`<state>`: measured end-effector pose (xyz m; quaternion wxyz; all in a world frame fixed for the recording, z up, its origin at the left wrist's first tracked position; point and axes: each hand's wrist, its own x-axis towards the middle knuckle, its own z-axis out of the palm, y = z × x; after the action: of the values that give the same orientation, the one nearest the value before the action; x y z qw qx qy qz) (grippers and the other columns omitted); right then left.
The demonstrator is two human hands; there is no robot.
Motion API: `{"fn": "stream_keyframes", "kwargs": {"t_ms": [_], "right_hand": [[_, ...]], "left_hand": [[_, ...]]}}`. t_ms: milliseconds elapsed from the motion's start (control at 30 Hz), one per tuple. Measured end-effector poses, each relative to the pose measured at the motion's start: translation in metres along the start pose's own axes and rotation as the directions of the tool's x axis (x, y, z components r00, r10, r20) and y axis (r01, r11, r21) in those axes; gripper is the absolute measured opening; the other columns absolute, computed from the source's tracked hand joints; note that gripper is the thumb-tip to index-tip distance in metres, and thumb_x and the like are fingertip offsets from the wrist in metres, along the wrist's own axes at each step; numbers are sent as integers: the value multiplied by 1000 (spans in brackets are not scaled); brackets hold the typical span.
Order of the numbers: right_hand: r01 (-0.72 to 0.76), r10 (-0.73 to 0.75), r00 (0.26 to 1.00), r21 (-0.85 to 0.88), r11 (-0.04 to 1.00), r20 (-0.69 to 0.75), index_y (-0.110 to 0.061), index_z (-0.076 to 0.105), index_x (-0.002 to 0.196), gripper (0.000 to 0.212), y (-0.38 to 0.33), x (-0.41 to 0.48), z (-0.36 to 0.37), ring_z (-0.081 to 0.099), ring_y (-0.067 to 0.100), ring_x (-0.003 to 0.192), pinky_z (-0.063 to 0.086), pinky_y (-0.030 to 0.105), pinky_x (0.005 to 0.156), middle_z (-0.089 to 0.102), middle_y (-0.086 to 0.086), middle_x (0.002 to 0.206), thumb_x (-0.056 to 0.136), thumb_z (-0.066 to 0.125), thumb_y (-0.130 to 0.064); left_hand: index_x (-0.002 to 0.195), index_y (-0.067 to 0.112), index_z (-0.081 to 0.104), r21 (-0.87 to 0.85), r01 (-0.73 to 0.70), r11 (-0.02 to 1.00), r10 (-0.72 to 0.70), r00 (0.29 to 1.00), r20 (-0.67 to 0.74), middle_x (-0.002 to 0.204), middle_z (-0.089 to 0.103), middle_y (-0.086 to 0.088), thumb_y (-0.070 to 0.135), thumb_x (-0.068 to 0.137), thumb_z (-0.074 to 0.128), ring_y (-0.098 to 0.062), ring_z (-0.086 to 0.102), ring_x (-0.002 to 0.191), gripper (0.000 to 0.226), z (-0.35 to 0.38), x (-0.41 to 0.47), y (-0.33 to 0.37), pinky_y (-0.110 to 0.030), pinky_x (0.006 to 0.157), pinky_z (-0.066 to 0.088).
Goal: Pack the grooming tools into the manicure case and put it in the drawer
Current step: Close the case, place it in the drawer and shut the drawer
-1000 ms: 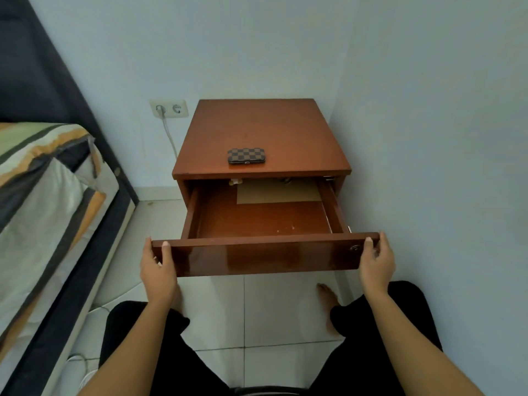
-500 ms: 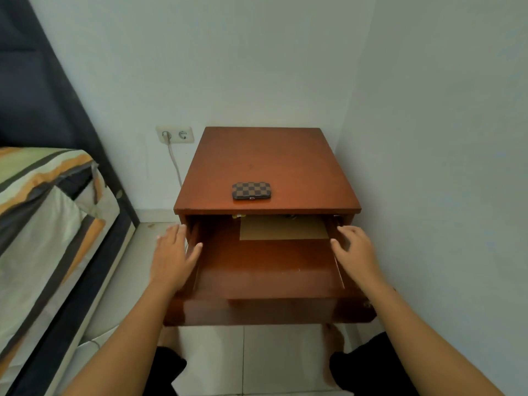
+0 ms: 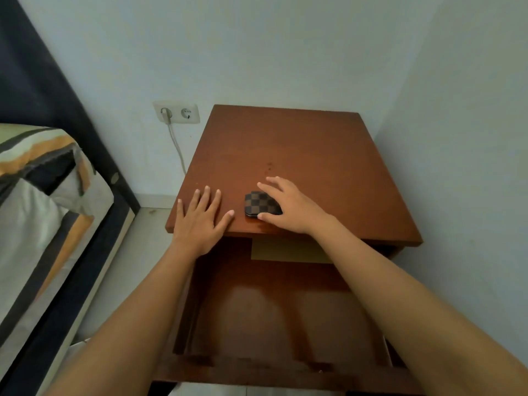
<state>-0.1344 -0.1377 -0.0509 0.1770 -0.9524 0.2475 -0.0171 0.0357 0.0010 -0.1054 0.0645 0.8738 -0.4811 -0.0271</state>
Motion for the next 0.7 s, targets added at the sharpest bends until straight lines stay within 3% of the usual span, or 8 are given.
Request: {"fn": "stream_keyframes", "kwargs": {"t_ms": [100,200,400,567,700], "right_hand": [[60,-57,997,-48,997,59,-27,18,146,70,1,12,8,22,24,141,24,43,114,24,1,153,88,50,-51],[63,-62,998,-53,997,9,-25,20,146,69,0,8,13,34,24,131,31,38,108,36,2,146,88,49,-50],[74,-75,996,-23,997,-39,-23,23,146,70,-14,-37,25,35,22,127,31,35,105,40,2,140,87,51,-50],[186,-191,974,-54,981,-121,-21,24,145,72,-20,-91,54,36,19,128,30,33,105,42,4,138,86,54,-49],[88,-86,995,-36,995,56,-24,21,145,72,-4,-109,94,35,22,128,33,35,104,40,4,140,86,51,-53]], "left_hand": [[150,28,6,10,4,1000,-3,999,-38,160,2,0,62,91,14,-20,-2,146,68,3,-1,-1,-48,114,-7],[150,28,6,3,9,1000,-9,1000,-24,160,2,0,62,91,15,-19,-3,146,68,2,-1,-1,-47,115,-7],[150,26,7,-45,28,999,-28,1000,-14,160,2,-2,60,93,16,-21,-4,146,67,1,-5,4,-47,114,-6],[150,25,7,-73,65,995,-64,998,17,160,1,-3,61,92,16,-23,-6,146,68,-1,-8,9,-49,113,-9],[150,24,7,-68,79,995,-79,997,15,160,1,-5,62,92,16,-25,-6,146,70,-2,-15,14,-50,113,-10]]}}
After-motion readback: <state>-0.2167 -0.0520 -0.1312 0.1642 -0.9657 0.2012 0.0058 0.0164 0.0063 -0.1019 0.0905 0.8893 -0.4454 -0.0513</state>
